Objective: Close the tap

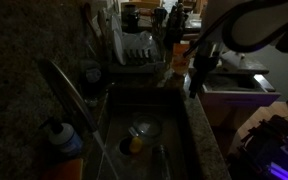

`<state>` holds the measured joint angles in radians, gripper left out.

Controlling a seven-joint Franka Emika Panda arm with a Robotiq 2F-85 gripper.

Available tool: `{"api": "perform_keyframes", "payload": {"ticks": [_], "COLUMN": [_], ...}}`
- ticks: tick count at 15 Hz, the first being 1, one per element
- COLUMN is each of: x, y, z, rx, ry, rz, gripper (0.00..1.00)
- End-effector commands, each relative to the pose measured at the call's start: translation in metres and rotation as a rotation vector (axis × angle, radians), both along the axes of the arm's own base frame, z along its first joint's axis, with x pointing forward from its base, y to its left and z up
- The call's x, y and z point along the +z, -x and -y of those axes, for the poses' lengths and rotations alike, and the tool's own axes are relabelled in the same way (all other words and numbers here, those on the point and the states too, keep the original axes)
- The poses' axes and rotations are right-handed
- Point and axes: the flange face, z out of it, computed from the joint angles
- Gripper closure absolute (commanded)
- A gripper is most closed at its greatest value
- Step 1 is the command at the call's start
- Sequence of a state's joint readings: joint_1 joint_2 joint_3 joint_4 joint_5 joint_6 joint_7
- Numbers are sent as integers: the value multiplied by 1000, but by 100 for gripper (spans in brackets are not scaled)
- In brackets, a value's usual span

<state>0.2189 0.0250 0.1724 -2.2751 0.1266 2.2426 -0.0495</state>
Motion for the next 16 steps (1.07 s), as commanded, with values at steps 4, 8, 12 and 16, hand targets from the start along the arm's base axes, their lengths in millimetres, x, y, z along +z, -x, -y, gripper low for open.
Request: {"api": "perform_keyframes", "payload": {"ticks": [4, 8, 12, 16], "x": [-33, -34, -78, -91], "y": [-47, -32, -60, -77], "z": [-79, -85, -92, -149], "rx": [110, 101, 65, 177], "ry": [-75, -72, -212, -334], "rz": [213, 195, 150, 219], "gripper": [0, 0, 0, 0]}}
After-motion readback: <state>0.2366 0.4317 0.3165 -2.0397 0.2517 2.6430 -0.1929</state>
